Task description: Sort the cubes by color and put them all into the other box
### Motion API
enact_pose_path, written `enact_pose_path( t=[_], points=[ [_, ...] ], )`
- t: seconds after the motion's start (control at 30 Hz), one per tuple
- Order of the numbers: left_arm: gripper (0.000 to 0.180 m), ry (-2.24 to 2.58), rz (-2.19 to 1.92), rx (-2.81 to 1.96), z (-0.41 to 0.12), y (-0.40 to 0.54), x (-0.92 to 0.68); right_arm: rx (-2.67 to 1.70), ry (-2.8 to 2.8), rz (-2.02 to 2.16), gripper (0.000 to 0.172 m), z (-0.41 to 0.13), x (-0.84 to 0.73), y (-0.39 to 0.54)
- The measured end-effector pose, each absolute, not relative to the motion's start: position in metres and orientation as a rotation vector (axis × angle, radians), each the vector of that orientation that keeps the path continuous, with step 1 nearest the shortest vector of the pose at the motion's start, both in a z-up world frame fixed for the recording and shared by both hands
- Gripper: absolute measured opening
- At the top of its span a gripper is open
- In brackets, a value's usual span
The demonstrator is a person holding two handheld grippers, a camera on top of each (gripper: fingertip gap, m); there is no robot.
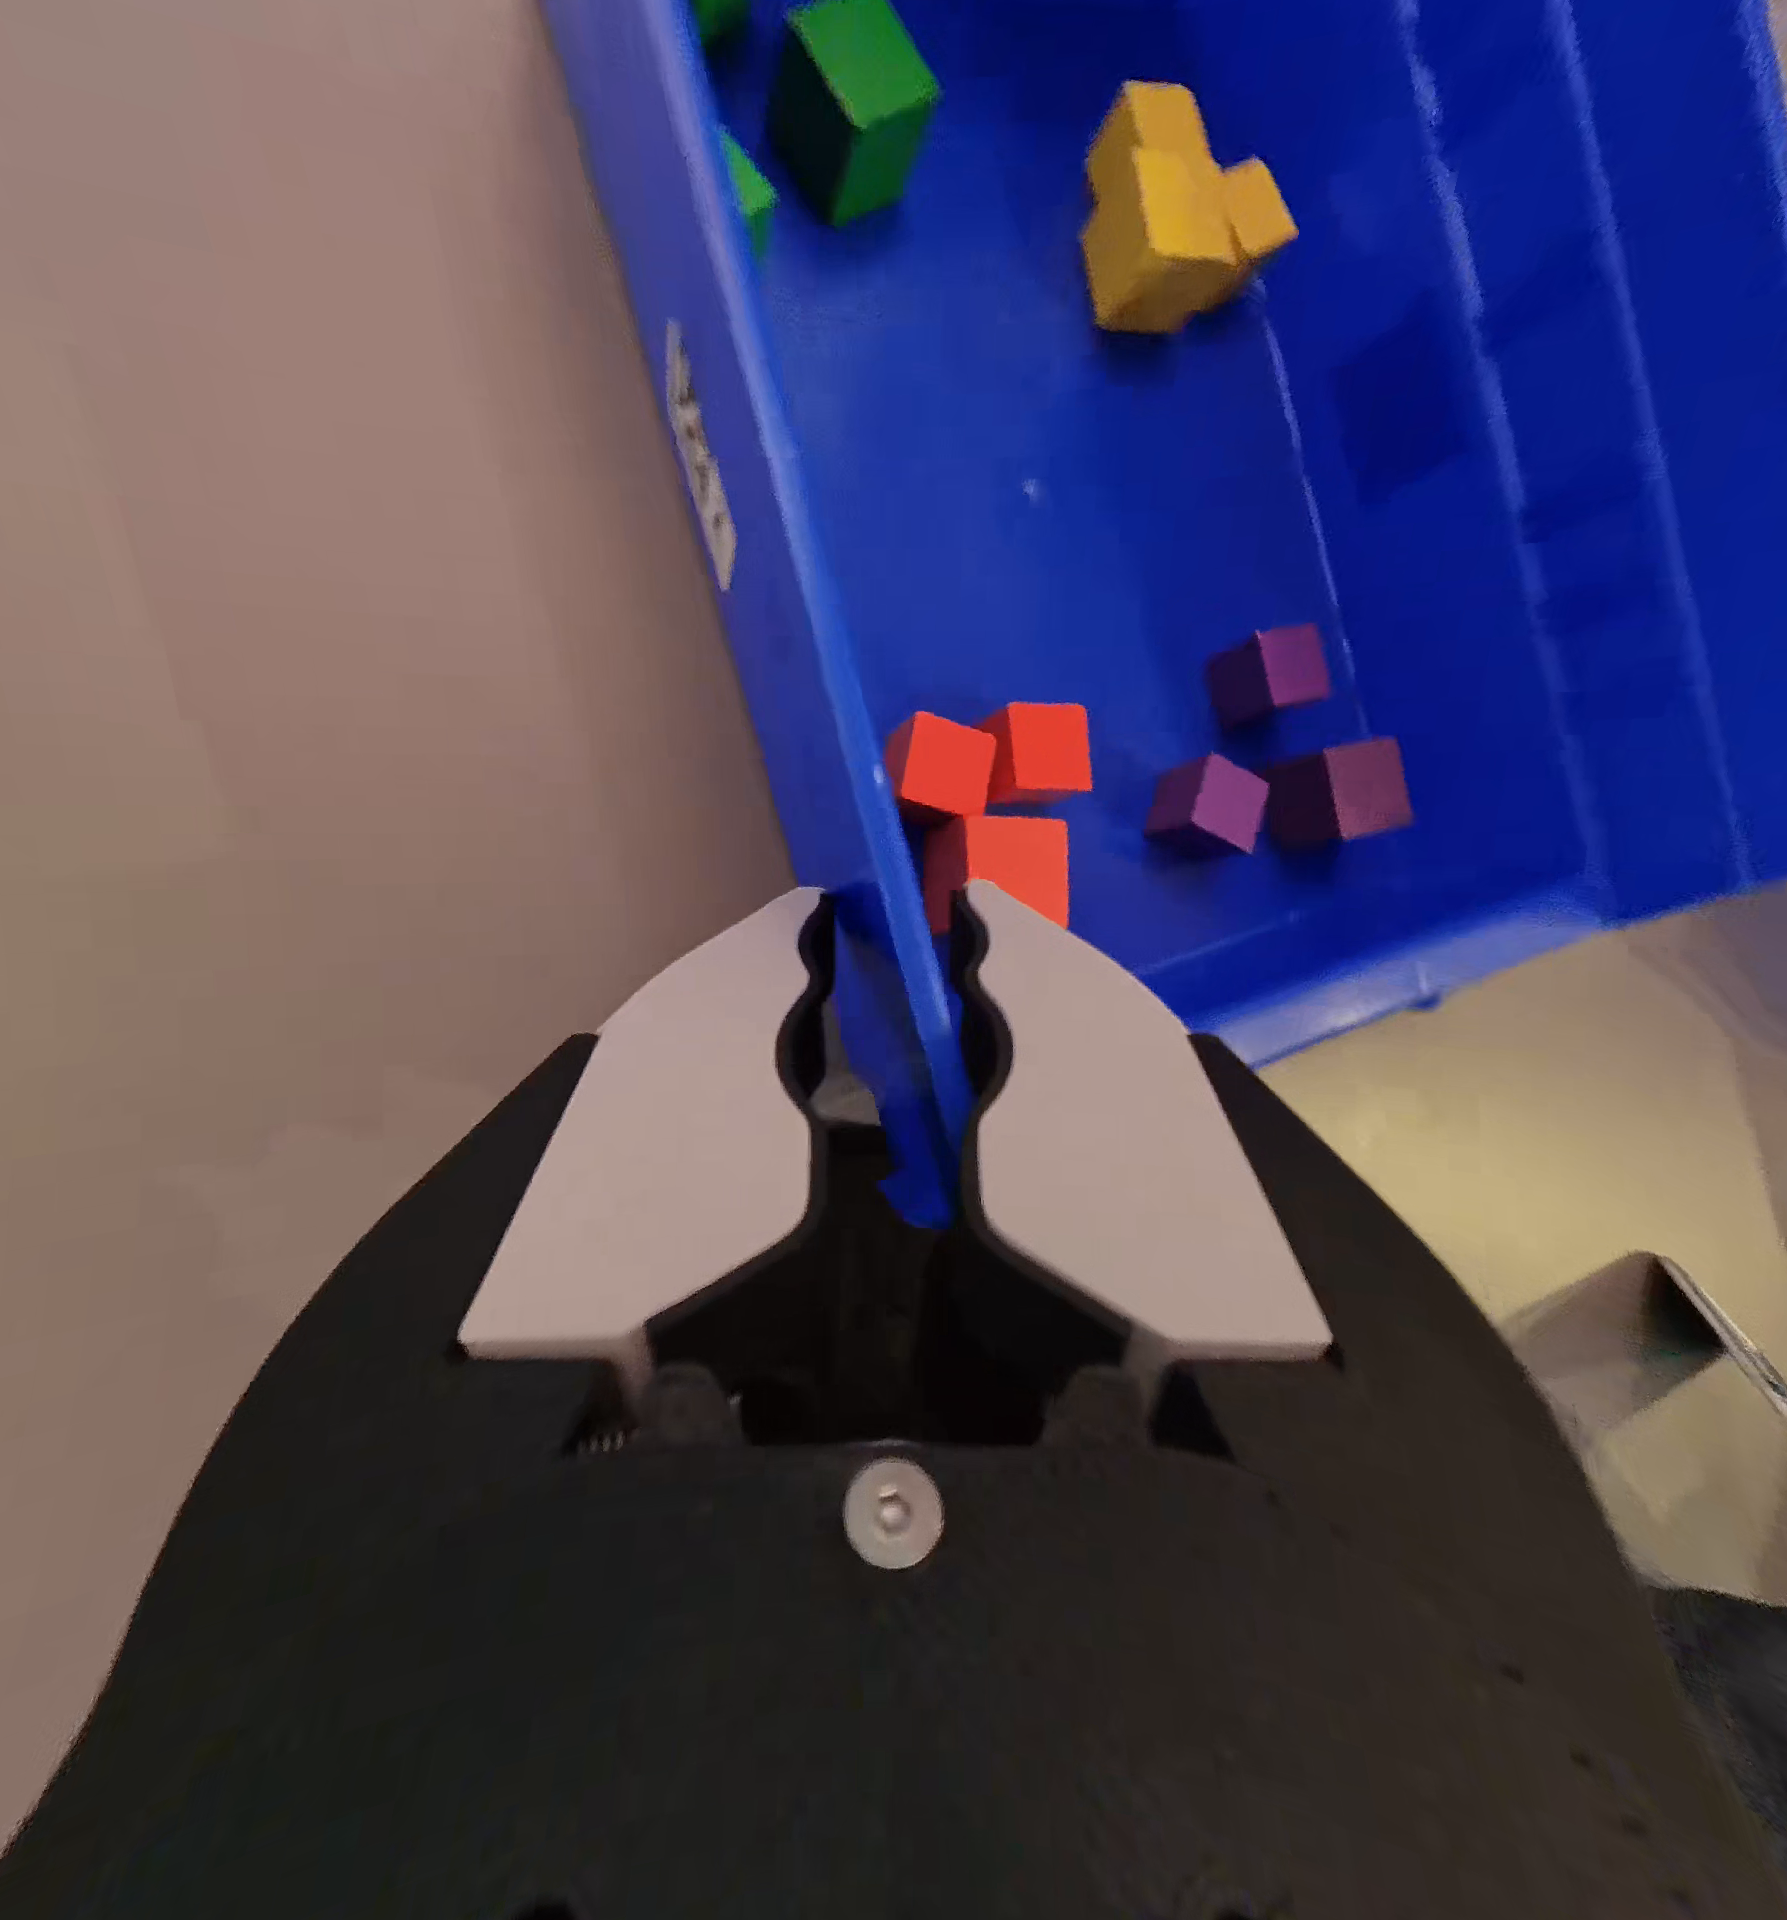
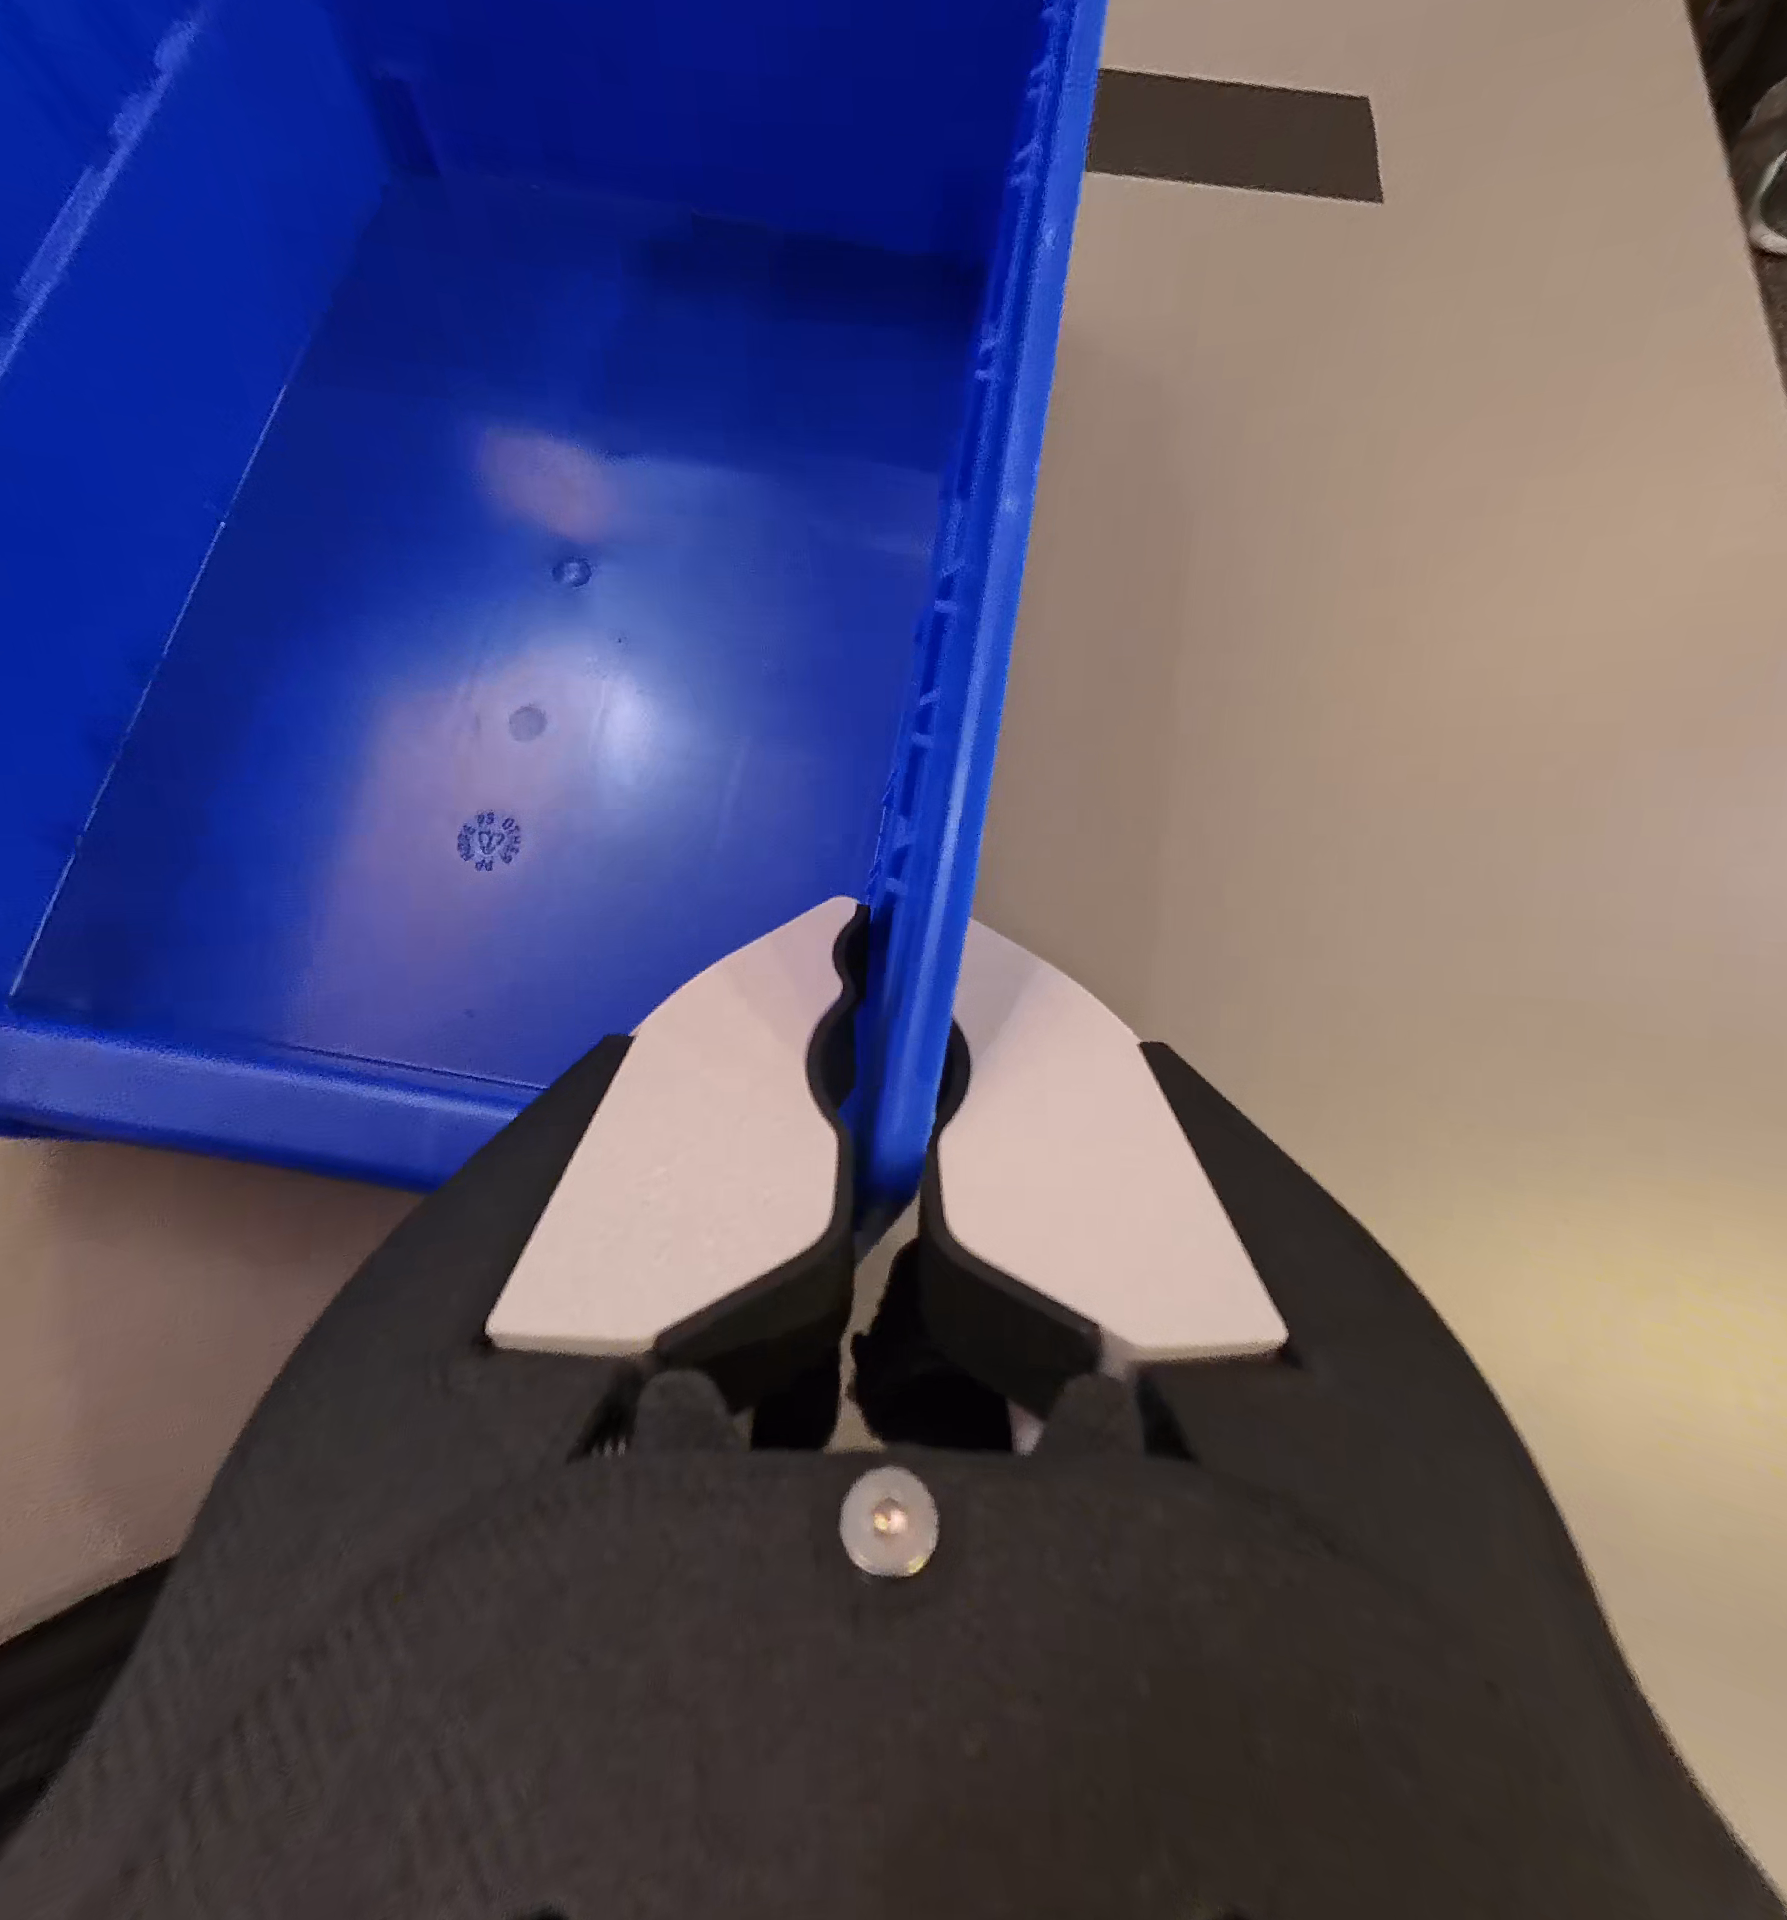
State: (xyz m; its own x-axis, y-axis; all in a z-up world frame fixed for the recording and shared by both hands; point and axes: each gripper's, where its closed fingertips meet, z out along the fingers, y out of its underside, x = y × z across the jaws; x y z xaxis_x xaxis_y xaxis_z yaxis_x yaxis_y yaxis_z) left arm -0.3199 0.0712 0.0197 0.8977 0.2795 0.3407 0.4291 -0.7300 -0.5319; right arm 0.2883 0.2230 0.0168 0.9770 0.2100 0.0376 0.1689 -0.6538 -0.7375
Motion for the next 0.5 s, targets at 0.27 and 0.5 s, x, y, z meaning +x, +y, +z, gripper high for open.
enact_pose_path(
  t=[0.27, 0.5],
  points=[
    [0.007, -0.428, -0.127, -2.472, 0.019, 0.09, -0.39, -2.306, -0.347, 0.132, 0.006, 0.017, 0.31, 0.246],
    [0.005, -0.38, -0.074, -2.465, 0.019, 0.111, -0.432, -2.305, -0.359, 0.19, 0.005, 0.016, 0.324, 0.264]
  ],
)
